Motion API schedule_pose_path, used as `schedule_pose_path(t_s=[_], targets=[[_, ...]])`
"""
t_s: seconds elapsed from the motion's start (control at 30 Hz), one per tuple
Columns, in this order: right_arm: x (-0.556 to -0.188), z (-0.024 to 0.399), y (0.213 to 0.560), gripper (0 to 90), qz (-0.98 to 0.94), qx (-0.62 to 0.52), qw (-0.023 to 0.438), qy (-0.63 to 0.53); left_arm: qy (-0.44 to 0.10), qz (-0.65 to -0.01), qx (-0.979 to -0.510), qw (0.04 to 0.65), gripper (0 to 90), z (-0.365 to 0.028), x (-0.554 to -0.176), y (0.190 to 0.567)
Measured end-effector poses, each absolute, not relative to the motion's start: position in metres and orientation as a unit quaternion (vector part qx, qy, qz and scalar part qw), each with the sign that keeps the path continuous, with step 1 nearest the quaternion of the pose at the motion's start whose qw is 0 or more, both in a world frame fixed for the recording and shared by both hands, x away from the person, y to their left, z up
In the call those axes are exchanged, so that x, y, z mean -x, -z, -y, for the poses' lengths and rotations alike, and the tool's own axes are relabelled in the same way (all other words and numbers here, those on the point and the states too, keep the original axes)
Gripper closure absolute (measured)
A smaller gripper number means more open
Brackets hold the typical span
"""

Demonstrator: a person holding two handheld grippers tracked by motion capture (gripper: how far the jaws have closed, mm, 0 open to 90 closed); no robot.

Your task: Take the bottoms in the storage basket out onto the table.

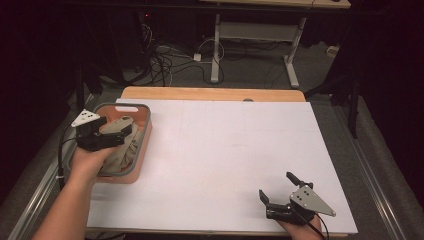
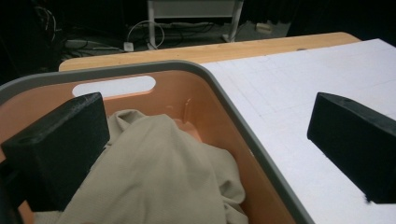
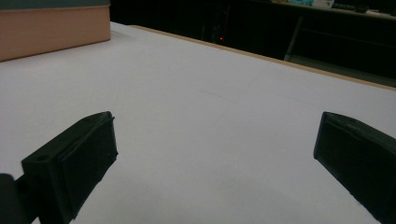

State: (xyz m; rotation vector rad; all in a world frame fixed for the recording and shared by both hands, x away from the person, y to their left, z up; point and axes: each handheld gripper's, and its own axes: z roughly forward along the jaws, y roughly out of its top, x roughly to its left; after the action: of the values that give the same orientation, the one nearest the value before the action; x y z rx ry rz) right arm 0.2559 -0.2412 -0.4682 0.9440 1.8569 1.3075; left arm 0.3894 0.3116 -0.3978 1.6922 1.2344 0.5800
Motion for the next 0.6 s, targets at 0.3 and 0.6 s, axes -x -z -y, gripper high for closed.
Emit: schedule_pose_path(t_s=[0.3,0.6], targets=[[-0.255,0.242,0.469,0.1,-0.713,-0.363,0.332,-0.500,-0.212,-0.520,-0.696,0.448,0.0,-0.317,-0.407,0.403],[-0.255,0.241,0.470,0.2,-0.715,-0.362,0.329,-0.499,-0.178,-0.543,-0.705,0.420,0.0,-0.325,-0.421,0.409]])
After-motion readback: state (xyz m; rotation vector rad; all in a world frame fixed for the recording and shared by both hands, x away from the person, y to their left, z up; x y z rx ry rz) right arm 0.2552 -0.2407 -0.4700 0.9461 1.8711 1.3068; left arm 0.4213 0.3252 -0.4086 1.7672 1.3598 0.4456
